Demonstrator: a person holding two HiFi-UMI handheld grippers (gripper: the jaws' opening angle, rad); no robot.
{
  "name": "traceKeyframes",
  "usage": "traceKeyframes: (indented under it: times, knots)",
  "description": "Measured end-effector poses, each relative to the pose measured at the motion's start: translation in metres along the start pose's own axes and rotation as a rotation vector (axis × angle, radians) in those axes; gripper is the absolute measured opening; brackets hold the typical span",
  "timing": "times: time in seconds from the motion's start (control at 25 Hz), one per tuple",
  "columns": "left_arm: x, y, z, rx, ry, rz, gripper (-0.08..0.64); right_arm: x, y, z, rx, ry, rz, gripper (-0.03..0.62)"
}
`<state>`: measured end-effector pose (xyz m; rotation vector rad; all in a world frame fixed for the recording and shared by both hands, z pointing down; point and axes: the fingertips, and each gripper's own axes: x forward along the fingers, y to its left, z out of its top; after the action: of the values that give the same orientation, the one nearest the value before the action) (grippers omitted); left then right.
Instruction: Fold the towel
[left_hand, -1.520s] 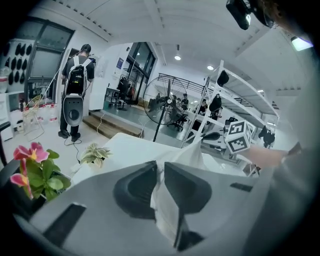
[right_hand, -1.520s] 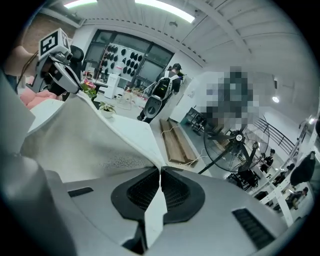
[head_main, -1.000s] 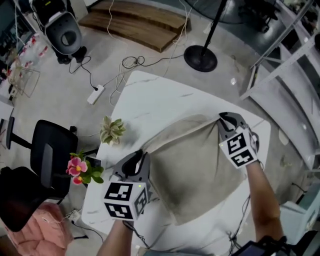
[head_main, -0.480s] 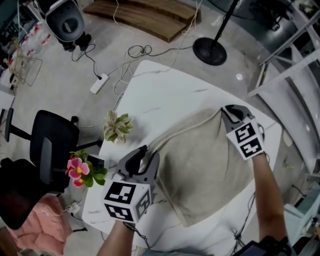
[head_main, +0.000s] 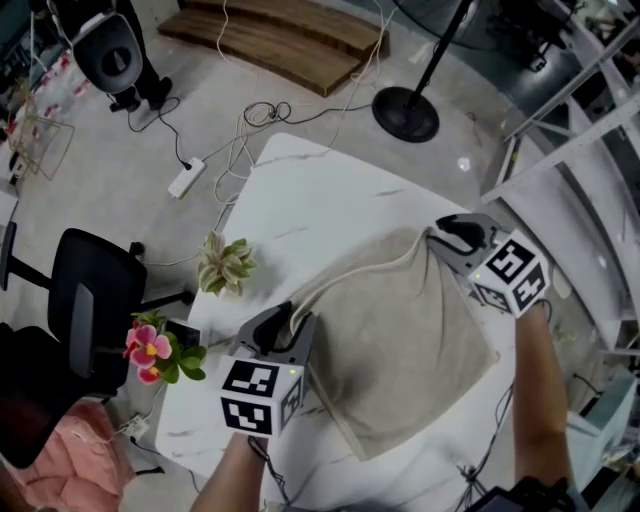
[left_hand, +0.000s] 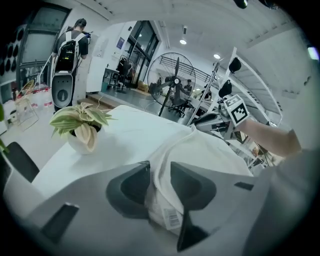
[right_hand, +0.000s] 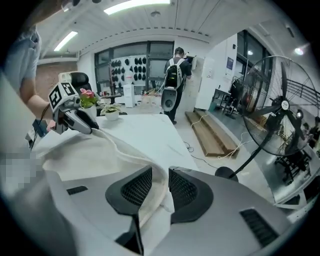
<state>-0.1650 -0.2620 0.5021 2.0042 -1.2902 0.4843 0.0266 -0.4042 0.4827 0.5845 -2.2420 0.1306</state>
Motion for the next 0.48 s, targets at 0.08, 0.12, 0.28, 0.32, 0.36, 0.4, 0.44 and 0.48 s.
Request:
traceKeyframes:
  times: [0.08, 0.12, 0.28, 0.32, 0.36, 0.4, 0.44, 0.48]
  knots:
    - [0.002, 0.004, -0.002, -0.004, 0.009, 0.018, 0.084, 0.002, 0.000, -0.003, 0.001, 0.010, 0.015, 0.111]
    - [0.003, 0.006, -0.002, -0.001, 0.012, 0.028, 0.056, 0.005, 0.001, -0.004, -0.004, 0.017, 0.020, 0.110]
    - [0.004, 0.008, -0.003, 0.014, 0.026, 0.042, 0.032, 0.016, -0.005, -0.006, 0.020, 0.008, -0.008, 0.089]
    - [0.004, 0.008, -0.003, 0.013, 0.025, 0.041, 0.031, 0.019, -0.006, -0.007, 0.043, 0.002, -0.010, 0.105]
    - [0.004, 0.008, -0.003, 0.009, 0.023, 0.039, 0.029, 0.022, -0.007, -0.008, 0.069, -0.002, 0.000, 0.126]
    - [0.003, 0.008, -0.003, 0.005, 0.020, 0.038, 0.029, 0.024, -0.005, -0.010, 0.093, -0.005, 0.020, 0.137]
    - [0.003, 0.008, -0.003, 0.002, 0.018, 0.037, 0.029, 0.026, -0.003, -0.011, 0.111, -0.008, 0.046, 0.135]
    - [0.003, 0.008, -0.003, 0.001, 0.016, 0.036, 0.029, 0.027, 0.000, -0.012, 0.120, -0.011, 0.069, 0.115]
